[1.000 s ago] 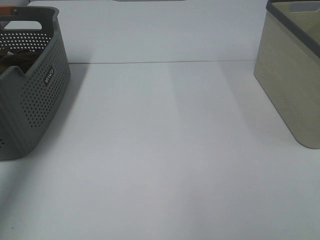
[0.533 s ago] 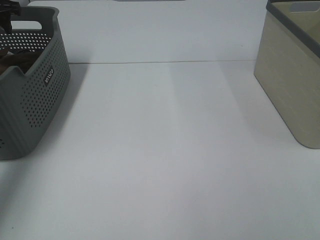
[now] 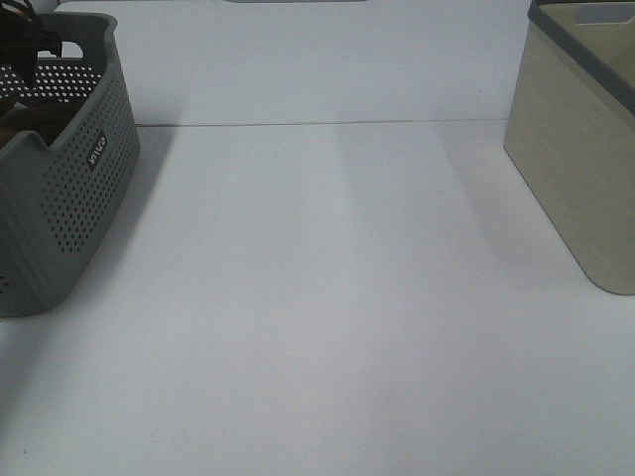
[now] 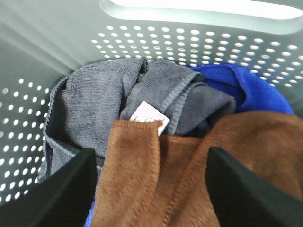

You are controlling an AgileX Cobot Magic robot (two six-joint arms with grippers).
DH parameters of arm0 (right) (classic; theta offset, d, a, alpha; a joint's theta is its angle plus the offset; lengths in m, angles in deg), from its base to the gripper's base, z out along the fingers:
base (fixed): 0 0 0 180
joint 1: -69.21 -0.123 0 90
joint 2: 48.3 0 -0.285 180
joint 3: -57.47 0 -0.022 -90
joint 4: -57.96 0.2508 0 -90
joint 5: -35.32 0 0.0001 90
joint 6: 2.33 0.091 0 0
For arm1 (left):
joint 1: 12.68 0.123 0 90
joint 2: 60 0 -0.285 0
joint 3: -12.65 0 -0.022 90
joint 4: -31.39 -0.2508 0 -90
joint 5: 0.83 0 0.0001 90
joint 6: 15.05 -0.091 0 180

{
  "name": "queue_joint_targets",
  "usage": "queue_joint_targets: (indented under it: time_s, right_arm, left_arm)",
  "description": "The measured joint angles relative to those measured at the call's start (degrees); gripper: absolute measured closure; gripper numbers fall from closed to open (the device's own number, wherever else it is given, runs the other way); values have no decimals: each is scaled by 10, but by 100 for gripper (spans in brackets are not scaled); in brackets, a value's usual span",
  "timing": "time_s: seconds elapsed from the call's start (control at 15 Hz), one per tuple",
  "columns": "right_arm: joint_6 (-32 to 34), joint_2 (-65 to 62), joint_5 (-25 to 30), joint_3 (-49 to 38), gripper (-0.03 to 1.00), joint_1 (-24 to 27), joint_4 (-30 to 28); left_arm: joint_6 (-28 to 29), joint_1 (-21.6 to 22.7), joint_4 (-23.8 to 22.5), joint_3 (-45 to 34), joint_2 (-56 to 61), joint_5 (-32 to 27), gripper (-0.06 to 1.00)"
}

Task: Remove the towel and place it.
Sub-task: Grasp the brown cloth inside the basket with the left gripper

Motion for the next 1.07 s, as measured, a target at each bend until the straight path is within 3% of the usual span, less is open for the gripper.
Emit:
queue_joint_targets:
  time_s: [0.47,0.67,1.0,1.07]
  right_arm:
    - [0,0,0,0,4,0,0]
    - [0,0,0,0,4,0,0]
    - [0,0,0,0,4,0,0]
    - [0,0,0,0,4,0,0]
  left_arm:
    - [-7,5,-1,21,-42,5,32]
    - [-18,5,-3,22,-45,28,39]
    - [-29,5,-15,28,-65,27,41]
    - [-30,5,-15,28,-67,28,47]
